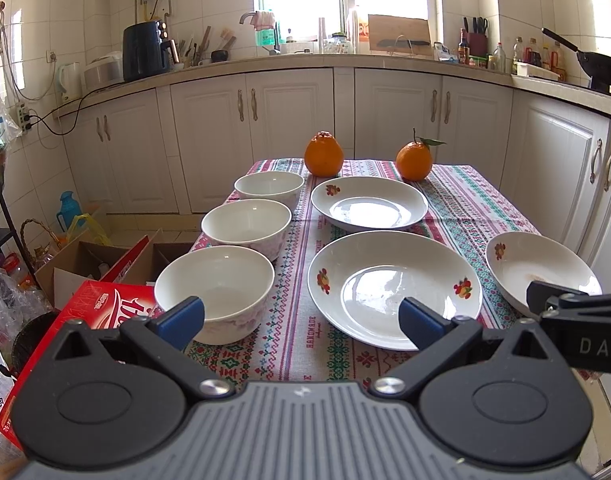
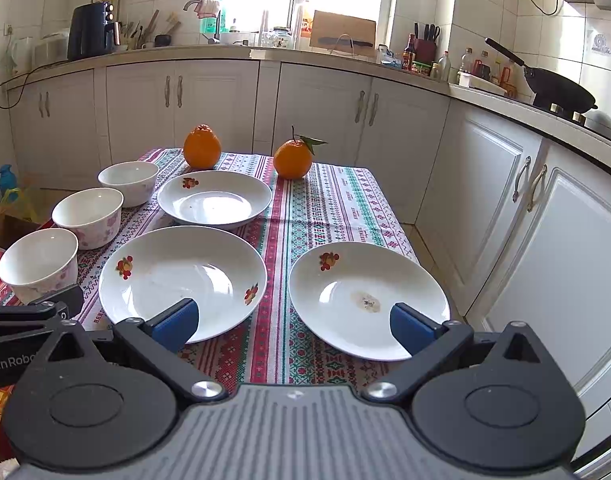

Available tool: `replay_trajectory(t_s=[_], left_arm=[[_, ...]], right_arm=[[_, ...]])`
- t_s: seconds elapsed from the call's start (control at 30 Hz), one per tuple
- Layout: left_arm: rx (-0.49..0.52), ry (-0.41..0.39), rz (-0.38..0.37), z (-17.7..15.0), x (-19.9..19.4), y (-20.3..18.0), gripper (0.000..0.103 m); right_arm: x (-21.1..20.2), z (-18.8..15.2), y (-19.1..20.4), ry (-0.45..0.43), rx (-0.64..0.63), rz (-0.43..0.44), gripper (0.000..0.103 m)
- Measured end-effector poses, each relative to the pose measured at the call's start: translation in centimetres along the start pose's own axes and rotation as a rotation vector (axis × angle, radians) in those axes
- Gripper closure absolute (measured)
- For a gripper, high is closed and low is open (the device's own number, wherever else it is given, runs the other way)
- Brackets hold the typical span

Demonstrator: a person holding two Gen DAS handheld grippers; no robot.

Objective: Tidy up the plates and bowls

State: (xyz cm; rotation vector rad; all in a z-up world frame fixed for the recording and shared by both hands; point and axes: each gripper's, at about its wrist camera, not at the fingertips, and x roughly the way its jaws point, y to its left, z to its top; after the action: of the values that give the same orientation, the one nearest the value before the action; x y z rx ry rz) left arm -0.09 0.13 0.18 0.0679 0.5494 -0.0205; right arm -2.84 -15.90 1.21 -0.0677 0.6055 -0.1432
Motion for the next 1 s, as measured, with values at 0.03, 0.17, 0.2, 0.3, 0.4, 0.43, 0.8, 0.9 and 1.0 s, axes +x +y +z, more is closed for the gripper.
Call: replay_trajectory(t_s=[0.03,0.17,0.2,0.3,0.4,0.43,0.8,0.9,1.0], left_arm=[[0.0,0.001,0.0,0.01,-0.02,-0.02,0.001],[-0.002,0.0,0.0,-0.04,0.13,-0.17,0.001],[-0.002,0.001,0.0,-0.03,0.14,-0.17,0.001],[-0.002,0.001,0.0,-0.02,0.14,-0.19,0.001],[-0.003,0.002,-0.001,-0.03,0.13,-0.21,0.001],[-0.004,0.002,-0.001,-0.03,0.13,-0.21,0.001],[-0.005,0.003,-0.002,-0.1,0.16,-0.23,0.001],[-0.011,0.006,-0.004,-0.18,0.19,-0.2,0.001],[-0.013,0.008,-0.005,-0.2,0.21,-0.17,0.001]], right_arm=[[0.02,0.0,0.05,0.0,-0.001,0.0,0.0],[0.02,-0.01,0.07,-0.001,-0.001,-0.001,0.0],[0.02,0.0,0.06,0.0,-0.001,-0.001,0.0],[0.0,-0.01,0.07,-0.001,-0.001,-0.001,0.0],[0.0,-0.01,0.09,-0.001,-0.002,-0.001,0.0],[-0.03,0.0,0.08,-0.001,-0.001,-0.001,0.0],[0.02,-0.02,0.12,0.0,-0.001,-0.001,0.0],[0.01,-0.03,0.02,0.0,0.0,0.0,0.0],[0.01,-0.03,0.04,0.0,-0.001,-0.001,0.0]])
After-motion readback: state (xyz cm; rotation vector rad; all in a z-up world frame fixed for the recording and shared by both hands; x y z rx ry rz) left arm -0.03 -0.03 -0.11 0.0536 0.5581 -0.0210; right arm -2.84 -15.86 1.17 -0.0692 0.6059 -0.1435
